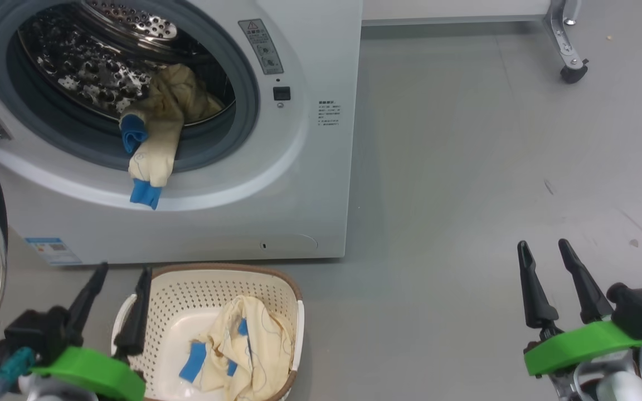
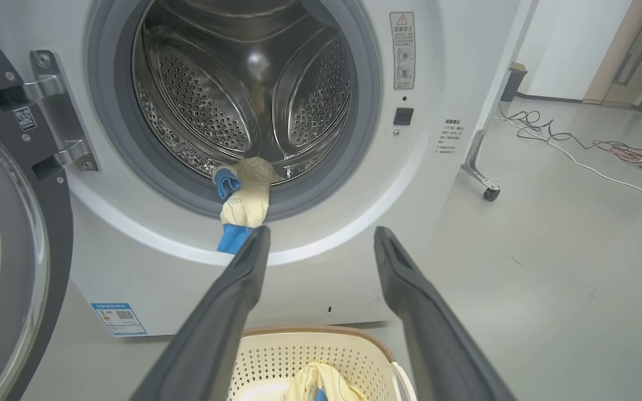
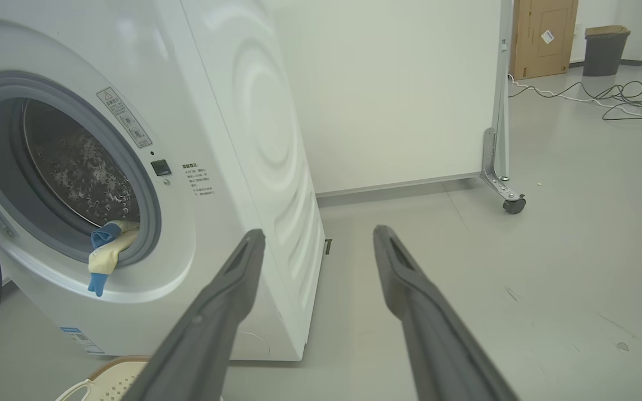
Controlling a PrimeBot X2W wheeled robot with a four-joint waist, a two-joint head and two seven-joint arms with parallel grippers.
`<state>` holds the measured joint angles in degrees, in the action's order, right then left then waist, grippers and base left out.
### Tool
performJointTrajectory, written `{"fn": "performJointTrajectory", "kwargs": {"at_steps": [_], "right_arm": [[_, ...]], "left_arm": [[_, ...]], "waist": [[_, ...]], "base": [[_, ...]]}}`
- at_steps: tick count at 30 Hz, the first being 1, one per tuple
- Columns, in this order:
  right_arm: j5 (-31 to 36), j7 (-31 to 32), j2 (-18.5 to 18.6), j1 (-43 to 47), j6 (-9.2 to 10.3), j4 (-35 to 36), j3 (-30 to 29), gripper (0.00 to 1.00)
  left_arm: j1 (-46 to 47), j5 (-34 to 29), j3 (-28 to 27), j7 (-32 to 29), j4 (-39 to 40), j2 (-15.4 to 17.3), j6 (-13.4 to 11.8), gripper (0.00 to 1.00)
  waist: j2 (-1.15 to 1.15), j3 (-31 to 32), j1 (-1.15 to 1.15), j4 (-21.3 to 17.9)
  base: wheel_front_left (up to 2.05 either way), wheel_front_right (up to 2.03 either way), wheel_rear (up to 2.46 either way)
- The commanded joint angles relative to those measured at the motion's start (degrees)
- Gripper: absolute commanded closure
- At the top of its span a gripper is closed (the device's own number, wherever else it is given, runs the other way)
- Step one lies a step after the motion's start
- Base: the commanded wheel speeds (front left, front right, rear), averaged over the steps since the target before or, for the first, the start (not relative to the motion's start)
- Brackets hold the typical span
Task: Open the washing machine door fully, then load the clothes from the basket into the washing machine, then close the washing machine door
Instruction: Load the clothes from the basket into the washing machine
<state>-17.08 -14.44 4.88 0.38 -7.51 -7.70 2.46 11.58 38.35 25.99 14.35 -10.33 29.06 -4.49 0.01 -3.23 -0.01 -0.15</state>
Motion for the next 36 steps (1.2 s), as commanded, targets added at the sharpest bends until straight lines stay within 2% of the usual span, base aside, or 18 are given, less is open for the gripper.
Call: {"fn": "performJointTrajectory", "kwargs": {"at_steps": [1,8,16,30,36], "right_arm": [[0.0,-0.6,0.2,-0.5,0.02,2.2,0.8,0.0],[0.1,-0.6,0.2,1.1,0.02,2.6,0.6,0.0],[0.1,-0.6,0.5,2.0,0.02,2.5,1.2,0.0],[-0.2,-0.6,0.8,1.9,0.02,2.0,1.9,0.0],[-0.3,-0.6,0.7,2.0,0.02,2.0,2.0,0.0]], "left_arm": [[-0.6,-2.2,-3.7,0.6,2.9,1.4,0.5,0.0],[-7.8,-6.4,-7.5,0.6,6.0,-2.2,1.5,0.0],[-10.1,-10.4,-11.0,0.6,6.5,-6.3,4.0,0.0],[-9.8,-13.9,-13.2,0.6,3.9,-9.7,7.4,0.0],[-9.7,-15.3,-13.6,0.6,3.2,-10.7,8.1,0.0]], "waist": [[-0.01,0.8,0.01,0.1],[-0.01,2.5,0.01,0.7],[-0.01,3.0,0.01,1.9],[-0.01,2.7,0.01,2.0],[-0.01,2.4,0.01,1.9]], "base": [[0.0,0.0,0.0],[0.0,0.0,0.0],[0.0,0.0,0.0],[0.0,0.0,0.0],[0.0,0.0,0.0]]}}
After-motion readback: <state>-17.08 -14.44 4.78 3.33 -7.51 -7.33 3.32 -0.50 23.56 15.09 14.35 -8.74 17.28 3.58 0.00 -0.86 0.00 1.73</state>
